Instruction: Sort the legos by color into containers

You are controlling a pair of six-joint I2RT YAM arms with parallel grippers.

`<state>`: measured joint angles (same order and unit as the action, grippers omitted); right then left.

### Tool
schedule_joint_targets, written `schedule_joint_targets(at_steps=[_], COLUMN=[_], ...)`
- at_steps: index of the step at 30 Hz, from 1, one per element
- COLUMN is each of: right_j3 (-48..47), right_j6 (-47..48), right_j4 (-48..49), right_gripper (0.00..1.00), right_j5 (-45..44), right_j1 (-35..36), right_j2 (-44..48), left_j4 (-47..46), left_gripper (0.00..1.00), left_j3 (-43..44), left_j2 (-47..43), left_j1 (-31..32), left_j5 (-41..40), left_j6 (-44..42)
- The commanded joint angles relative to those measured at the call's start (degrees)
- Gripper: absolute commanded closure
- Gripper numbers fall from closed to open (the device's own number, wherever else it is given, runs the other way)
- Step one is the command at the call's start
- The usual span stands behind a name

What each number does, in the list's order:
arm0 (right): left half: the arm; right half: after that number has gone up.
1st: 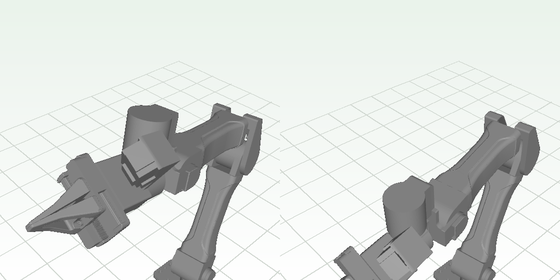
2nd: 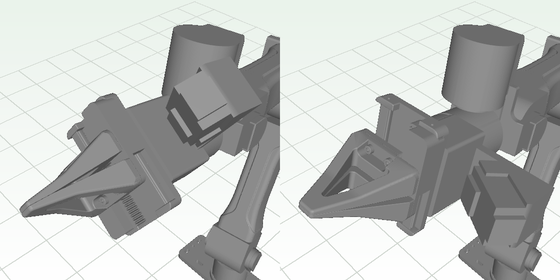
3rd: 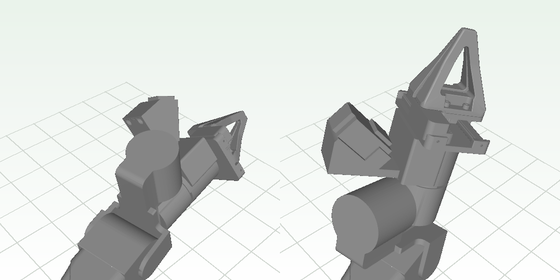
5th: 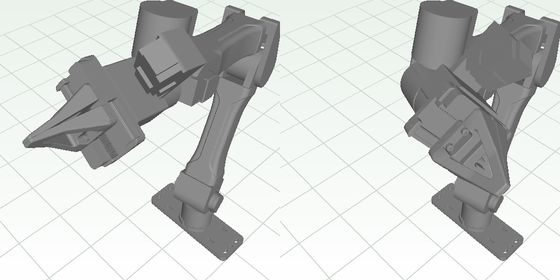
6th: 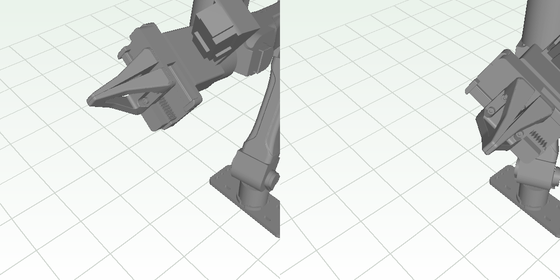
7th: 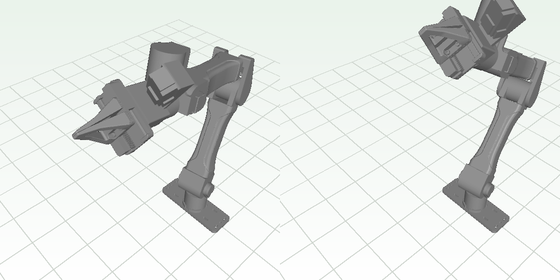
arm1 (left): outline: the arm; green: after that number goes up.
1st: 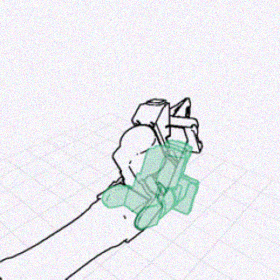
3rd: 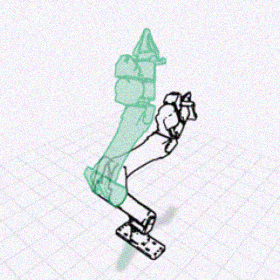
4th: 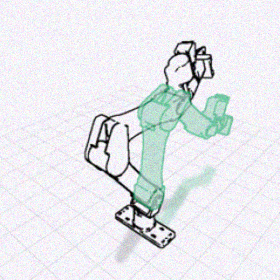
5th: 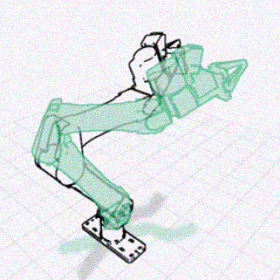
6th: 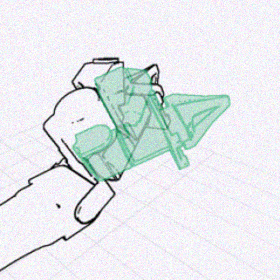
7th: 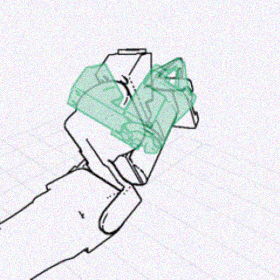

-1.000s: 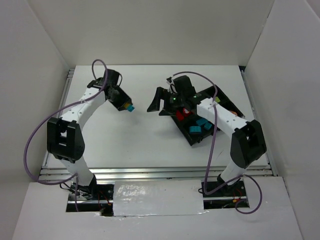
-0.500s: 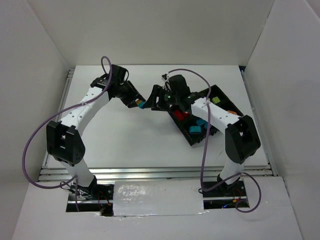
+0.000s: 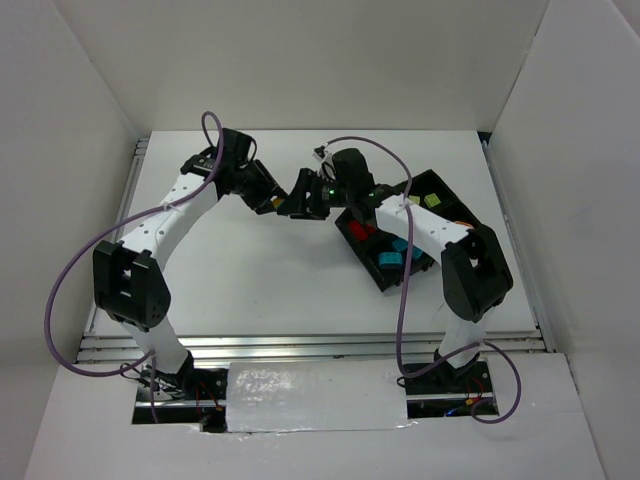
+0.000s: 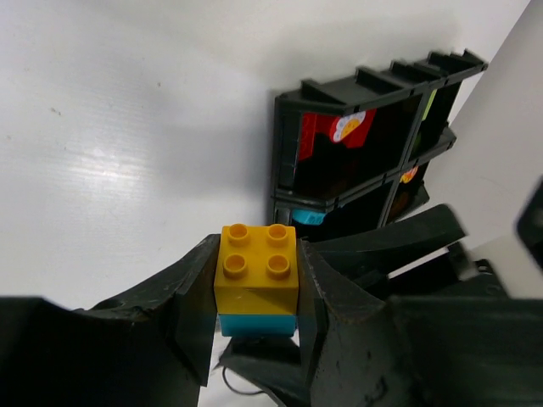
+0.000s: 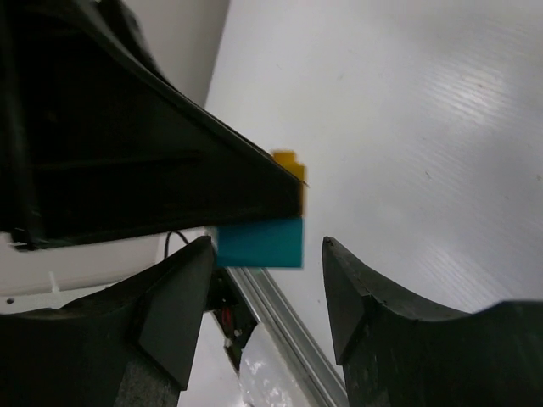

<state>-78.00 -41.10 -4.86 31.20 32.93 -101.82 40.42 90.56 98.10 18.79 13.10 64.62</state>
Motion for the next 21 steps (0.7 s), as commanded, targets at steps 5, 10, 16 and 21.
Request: schedule_joint_targets(at_steps=[5, 10, 16, 21], right_j3=[0.39, -0.31, 0.39, 4.86], right_j6=[-1.61, -2.23, -1.53, 3.82], right_j4=[11.89, 12.24, 12.16, 10.41], right_gripper=[0.38, 0.47, 1.00, 1.00], right_j5=[0.36, -1.58, 0.00, 4.74], right_j1=[0.38, 0.47, 0.38, 0.38], right_j2=[0.75, -0.04, 0.22, 2.50], left_j4=[1.85, 1.59, 2.99, 4.92], left_gripper=[1.00, 1.00, 1.00, 1.00], left_j3=[2.78, 3.21, 4.01, 6.55], left_j2=[0.86, 0.33, 0.42, 0.69], left_j1=[0.55, 0.46, -0.06, -3.05], left_j5=[3.77, 4.13, 2.19, -1.14], left_j6=[-1.16, -0.99, -1.78, -5.02])
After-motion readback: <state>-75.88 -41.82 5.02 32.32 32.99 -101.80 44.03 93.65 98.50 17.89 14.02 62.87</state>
